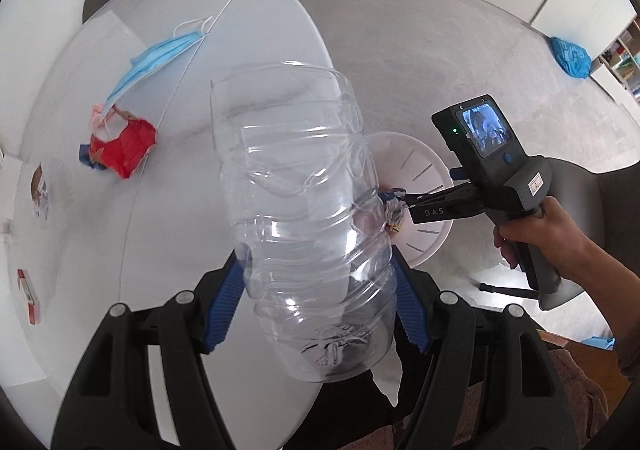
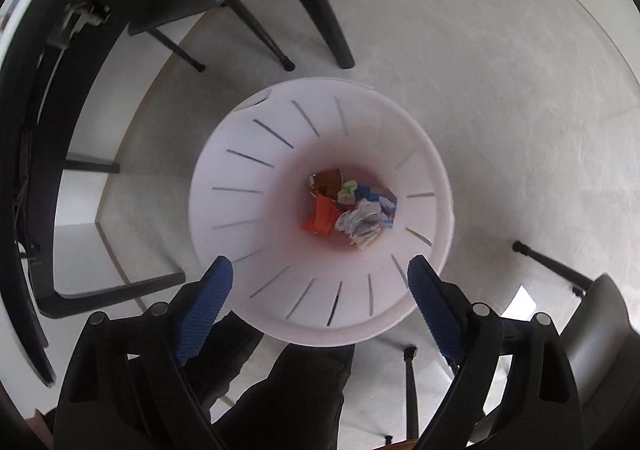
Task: Collect trash
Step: 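Carry the bottle and grey paper over the white bin and open both tools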
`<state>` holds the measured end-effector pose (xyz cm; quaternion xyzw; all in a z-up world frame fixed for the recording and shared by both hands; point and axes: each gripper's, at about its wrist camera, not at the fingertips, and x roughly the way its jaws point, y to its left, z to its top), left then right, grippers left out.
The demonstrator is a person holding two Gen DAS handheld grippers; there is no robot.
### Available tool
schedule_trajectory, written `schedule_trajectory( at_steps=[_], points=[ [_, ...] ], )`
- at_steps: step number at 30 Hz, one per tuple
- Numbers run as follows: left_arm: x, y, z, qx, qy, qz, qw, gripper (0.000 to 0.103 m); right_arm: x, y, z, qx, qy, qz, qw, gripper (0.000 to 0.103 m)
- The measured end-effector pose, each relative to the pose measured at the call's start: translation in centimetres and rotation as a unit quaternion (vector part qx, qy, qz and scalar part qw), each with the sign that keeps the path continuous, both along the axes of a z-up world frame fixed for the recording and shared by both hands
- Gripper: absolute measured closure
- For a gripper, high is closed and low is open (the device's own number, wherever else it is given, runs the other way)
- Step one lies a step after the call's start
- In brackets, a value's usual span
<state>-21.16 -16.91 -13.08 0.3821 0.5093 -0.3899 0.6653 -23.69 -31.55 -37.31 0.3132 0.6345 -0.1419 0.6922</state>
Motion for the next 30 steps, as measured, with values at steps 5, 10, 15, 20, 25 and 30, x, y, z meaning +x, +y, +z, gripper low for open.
schedule_trajectory(
  at_steps=[5, 10, 15, 20, 25, 30],
  points=[
    [-2.7, -2.9, 0.0, 0.001, -0.001, -0.056, 0.9984, 0.037, -3.4, -2.8, 3.6, -0.055, 0.008, -0.031, 0.998, 0.01],
    [-5.8, -6.8, -2.6, 0.021, 0.032, -0.115, 0.9927, 0.037, -7.6, -5.8, 7.1, -0.097, 0.003, -0.076, 0.992, 0.007],
    [-7.0, -9.7, -7.4, 0.062, 0.059, -0.123, 0.9887, 0.024, -10.4, -7.8, 8.6, -0.104, -0.008, -0.117, 0.988, 0.007],
    [-6.6, -10.3, -9.6, 0.091, 0.041, -0.116, 0.9883, 0.022, -11.1, -8.3, 8.9, -0.095, -0.017, -0.126, 0.987, 0.007],
    [-5.7, -9.9, -8.4, 0.072, 0.048, -0.089, 0.9923, 0.016, -10.2, -7.9, 9.0, -0.089, -0.018, -0.113, 0.989, 0.007],
    [-5.3, -9.8, -7.5, 0.06, 0.051, -0.074, 0.9941, 0.016, -9.1, -7.4, 8.9, -0.089, -0.019, -0.098, 0.991, 0.007]
  ],
)
